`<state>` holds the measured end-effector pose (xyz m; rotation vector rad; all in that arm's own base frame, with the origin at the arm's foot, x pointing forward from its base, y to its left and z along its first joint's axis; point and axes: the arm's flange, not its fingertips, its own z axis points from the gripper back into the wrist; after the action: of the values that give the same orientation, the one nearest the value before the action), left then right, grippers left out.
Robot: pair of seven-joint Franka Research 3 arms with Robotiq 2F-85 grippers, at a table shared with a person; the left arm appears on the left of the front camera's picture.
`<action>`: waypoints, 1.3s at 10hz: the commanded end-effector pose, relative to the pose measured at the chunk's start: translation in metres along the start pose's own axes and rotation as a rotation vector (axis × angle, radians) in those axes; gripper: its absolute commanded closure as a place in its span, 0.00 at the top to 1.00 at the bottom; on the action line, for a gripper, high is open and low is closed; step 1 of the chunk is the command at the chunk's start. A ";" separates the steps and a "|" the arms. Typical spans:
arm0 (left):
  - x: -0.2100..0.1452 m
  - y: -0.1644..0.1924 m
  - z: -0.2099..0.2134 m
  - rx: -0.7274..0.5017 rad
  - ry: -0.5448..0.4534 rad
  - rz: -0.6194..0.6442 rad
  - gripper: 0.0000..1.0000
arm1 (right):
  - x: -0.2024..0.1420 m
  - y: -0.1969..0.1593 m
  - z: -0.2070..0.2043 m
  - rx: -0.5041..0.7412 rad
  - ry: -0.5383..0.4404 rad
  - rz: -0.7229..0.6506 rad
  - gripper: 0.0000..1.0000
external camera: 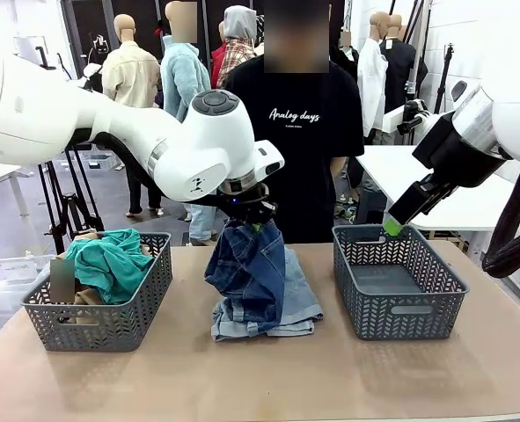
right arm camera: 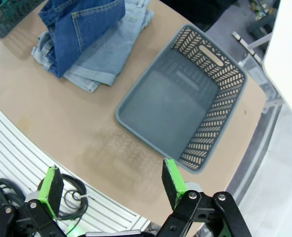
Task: Sort the tops and bottoms.
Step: Lift clothes from the center of the table with your left hand.
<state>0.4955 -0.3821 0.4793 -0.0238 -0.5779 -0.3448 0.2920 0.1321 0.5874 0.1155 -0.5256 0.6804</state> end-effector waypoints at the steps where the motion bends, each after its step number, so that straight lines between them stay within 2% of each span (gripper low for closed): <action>1: 0.001 -0.002 0.005 -0.004 -0.009 -0.002 0.00 | 0.002 -0.002 -0.001 -0.011 0.009 0.009 1.00; 2: 0.008 -0.007 0.019 -0.002 -0.047 -0.063 0.00 | 0.002 -0.002 -0.001 -0.011 0.009 0.009 1.00; 3: 0.022 -0.012 0.047 -0.029 -0.089 -0.035 0.00 | 0.002 -0.002 -0.001 -0.011 0.009 0.009 1.00; 4: 0.028 -0.019 0.077 0.007 -0.108 0.032 0.00 | 0.002 -0.002 -0.001 -0.011 0.009 0.009 1.00; 7: 0.028 -0.028 0.146 0.060 -0.229 0.127 0.00 | 0.002 -0.002 -0.001 -0.011 0.009 0.009 1.00; 9: 0.026 -0.028 0.166 0.065 -0.270 0.161 0.00 | 0.002 -0.002 -0.001 -0.011 0.009 0.009 1.00; 10: 0.032 -0.024 0.162 0.020 -0.207 0.118 0.00 | 0.002 -0.002 -0.001 -0.011 0.009 0.009 1.00; 13: 0.032 -0.024 0.162 0.020 -0.207 0.118 0.00 | 0.002 -0.002 -0.001 -0.011 0.009 0.009 1.00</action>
<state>0.4263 -0.3995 0.6228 -0.0655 -0.7756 -0.2073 0.2920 0.1322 0.5874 0.1154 -0.5256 0.6805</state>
